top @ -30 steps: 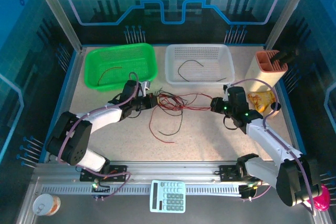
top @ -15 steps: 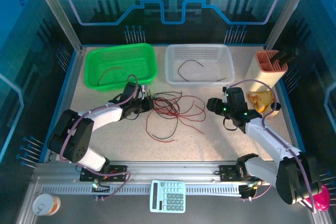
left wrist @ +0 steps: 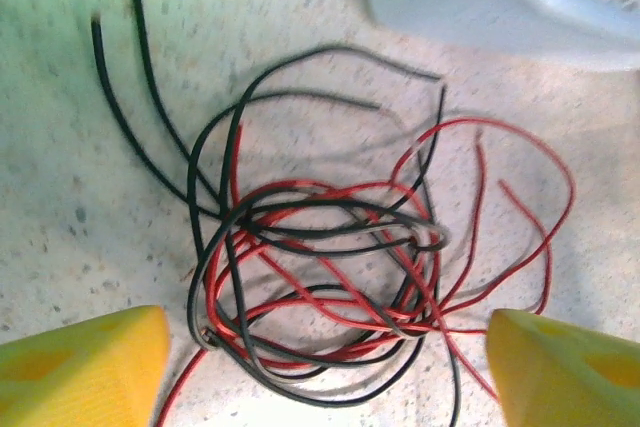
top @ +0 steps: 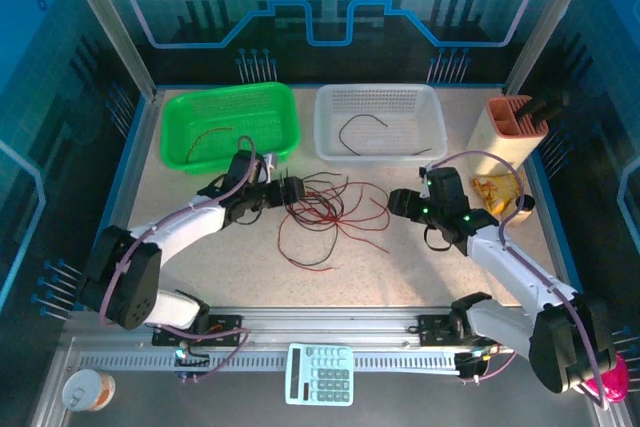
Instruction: Untangle the cables
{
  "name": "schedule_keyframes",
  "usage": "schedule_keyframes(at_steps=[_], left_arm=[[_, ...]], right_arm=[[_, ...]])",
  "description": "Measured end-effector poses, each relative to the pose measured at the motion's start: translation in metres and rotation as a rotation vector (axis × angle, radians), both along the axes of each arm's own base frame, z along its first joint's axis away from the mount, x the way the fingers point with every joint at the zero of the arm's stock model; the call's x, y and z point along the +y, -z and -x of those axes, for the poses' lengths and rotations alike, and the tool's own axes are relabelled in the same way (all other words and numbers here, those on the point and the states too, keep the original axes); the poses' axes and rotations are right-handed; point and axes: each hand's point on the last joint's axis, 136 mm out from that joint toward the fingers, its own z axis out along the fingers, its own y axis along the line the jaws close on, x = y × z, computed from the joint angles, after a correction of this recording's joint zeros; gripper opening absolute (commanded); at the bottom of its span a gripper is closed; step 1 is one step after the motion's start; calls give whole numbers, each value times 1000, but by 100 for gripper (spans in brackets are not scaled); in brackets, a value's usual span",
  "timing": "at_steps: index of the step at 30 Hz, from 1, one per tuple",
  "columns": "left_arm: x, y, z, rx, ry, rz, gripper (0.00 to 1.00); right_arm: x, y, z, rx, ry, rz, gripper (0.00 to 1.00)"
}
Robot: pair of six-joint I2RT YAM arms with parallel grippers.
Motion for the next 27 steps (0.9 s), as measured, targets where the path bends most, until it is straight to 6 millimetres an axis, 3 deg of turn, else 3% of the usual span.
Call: schedule_keyframes(at_steps=[5, 11, 17, 27], left_arm=[[0, -43, -4, -97, 14, 6, 97], [-1, -64, -1, -134, 21, 28, 99], [-3, -77, 2, -151, 37, 50, 99], [-6, -89, 4, -169, 47, 75, 99]], right_arm=[[30, 2, 18, 2, -145, 19, 72], [60, 22, 38, 38, -321, 73, 73], [65, 58, 58, 123, -397, 147, 74], [71, 93, 68, 201, -450, 250, 73]])
